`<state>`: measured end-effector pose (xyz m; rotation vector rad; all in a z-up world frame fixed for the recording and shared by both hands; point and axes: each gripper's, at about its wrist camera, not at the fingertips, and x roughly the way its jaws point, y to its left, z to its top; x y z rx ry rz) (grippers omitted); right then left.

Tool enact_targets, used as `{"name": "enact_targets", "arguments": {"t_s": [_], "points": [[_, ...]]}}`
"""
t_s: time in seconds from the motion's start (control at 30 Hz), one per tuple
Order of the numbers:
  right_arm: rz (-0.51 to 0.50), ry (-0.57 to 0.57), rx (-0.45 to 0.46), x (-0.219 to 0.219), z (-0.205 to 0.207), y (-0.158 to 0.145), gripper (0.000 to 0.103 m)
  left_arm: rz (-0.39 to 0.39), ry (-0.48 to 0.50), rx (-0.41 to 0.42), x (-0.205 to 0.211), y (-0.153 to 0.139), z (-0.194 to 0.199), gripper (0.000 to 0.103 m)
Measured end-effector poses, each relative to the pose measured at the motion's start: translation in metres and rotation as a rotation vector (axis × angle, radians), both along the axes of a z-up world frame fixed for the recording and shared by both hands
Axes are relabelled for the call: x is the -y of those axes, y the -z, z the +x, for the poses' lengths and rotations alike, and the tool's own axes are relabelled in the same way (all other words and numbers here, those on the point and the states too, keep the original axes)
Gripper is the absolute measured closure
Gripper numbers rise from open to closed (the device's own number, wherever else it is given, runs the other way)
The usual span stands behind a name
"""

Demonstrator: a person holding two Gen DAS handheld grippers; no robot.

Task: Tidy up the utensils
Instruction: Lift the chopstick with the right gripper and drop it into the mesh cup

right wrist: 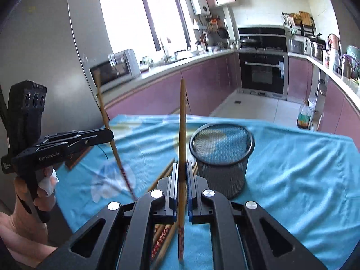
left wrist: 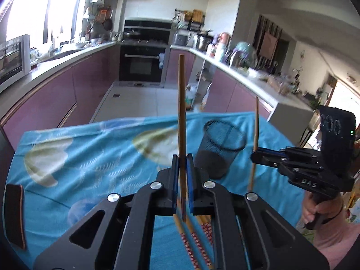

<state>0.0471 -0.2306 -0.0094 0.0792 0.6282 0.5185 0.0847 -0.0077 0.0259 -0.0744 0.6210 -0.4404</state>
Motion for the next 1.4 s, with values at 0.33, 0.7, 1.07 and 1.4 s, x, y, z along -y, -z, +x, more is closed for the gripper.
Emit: {"name": "enact_targets", "arguments": {"t_s": [0.33,0.7,1.07,1.4], "points": [[0.045,0.007,0.132,0.021,0.018,-0.057,0.097,-0.121,0.071,0.153,0.03,-0.08,0.01,0.096],[0.027,0.054,0.19,0.04,0.051,-0.082,0.097,-0.031,0.13,0.147,0.086,-0.101,0.044,0.096],[0.052,0.085,0.178,0.046,0.066,-0.076,0.097,0.044,0.154,0.01,0.109,-0.045,0.082,0.096],[-0.012,0.046,-0.002,0.034,0.087,-0.037,0.097,0.073,0.188,-0.066,0.109,-0.007,0.098,0.096]]}}
